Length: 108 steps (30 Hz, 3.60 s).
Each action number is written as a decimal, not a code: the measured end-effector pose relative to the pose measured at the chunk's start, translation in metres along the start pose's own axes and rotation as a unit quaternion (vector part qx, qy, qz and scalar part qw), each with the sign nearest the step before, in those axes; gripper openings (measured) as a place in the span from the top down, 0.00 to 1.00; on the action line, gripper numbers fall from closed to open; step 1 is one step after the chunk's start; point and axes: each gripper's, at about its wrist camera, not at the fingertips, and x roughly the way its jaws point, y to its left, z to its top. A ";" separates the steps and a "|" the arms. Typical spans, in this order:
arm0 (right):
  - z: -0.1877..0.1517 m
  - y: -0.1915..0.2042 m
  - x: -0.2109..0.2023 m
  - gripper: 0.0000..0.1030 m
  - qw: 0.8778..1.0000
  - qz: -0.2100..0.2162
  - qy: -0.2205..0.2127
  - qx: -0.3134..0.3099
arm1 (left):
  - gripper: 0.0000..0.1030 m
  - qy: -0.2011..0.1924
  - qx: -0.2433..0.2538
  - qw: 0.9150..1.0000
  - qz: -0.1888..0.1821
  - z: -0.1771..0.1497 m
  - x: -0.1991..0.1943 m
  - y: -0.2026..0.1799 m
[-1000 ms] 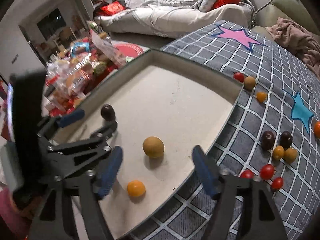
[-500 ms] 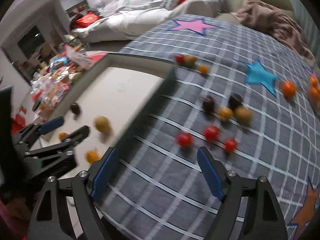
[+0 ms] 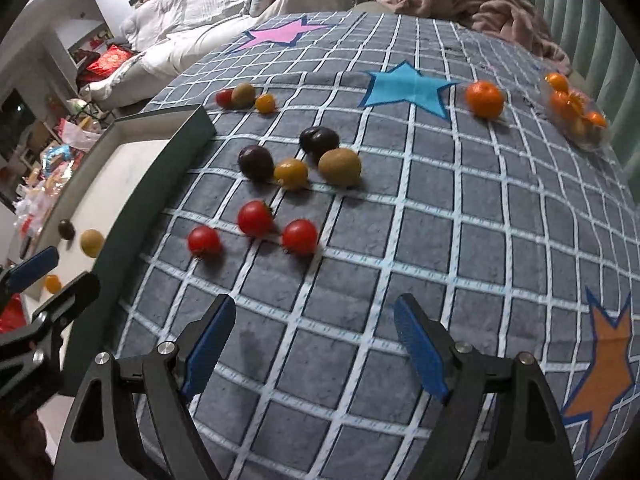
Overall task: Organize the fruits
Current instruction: 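Move both tools back over the remaining fruits, then grasp a red cherry tomato with the right tool while the left tool grasps another, then carry both red cherry tomatoes over the white tray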
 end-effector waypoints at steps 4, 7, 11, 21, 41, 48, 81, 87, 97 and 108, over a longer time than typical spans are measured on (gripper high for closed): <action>0.004 0.006 0.006 0.18 0.999 -0.021 -0.017 -0.021 | 0.31 0.002 0.004 1.000 0.002 0.000 0.001 -0.007; 0.008 0.013 0.011 0.18 0.998 -0.030 -0.029 -0.038 | 0.31 0.004 0.006 1.000 0.004 0.000 0.001 -0.012; 0.012 0.018 0.015 0.20 0.997 -0.034 -0.041 -0.050 | 0.31 0.005 0.014 1.000 0.007 0.002 0.005 -0.022; 0.017 0.001 0.011 0.79 0.997 -0.017 -0.062 -0.041 | 0.31 0.015 0.026 1.000 0.003 0.009 0.017 -0.049; 0.009 -0.053 -0.004 0.80 0.997 -0.022 -0.073 0.012 | 0.31 0.015 0.045 0.999 -0.007 0.026 0.036 -0.095; 0.006 -0.055 -0.005 0.80 0.997 -0.015 -0.074 0.013 | 0.31 0.022 0.016 1.000 -0.010 0.027 0.055 -0.083; -0.021 -0.058 -0.030 0.79 0.996 0.033 -0.060 0.049 | 0.79 -0.006 -0.013 0.995 -0.101 0.003 0.001 -0.048; -0.021 -0.048 -0.042 0.79 0.997 0.036 -0.063 0.041 | 0.79 -0.019 -0.025 0.995 -0.099 0.005 -0.010 -0.032; -0.005 0.000 -0.057 0.79 0.996 0.055 -0.071 0.005 | 0.79 -0.027 -0.062 0.995 -0.077 -0.005 -0.016 0.014; 0.012 0.061 -0.054 0.79 0.994 0.087 -0.061 -0.039 | 0.79 -0.025 -0.099 0.993 -0.052 -0.016 -0.008 0.062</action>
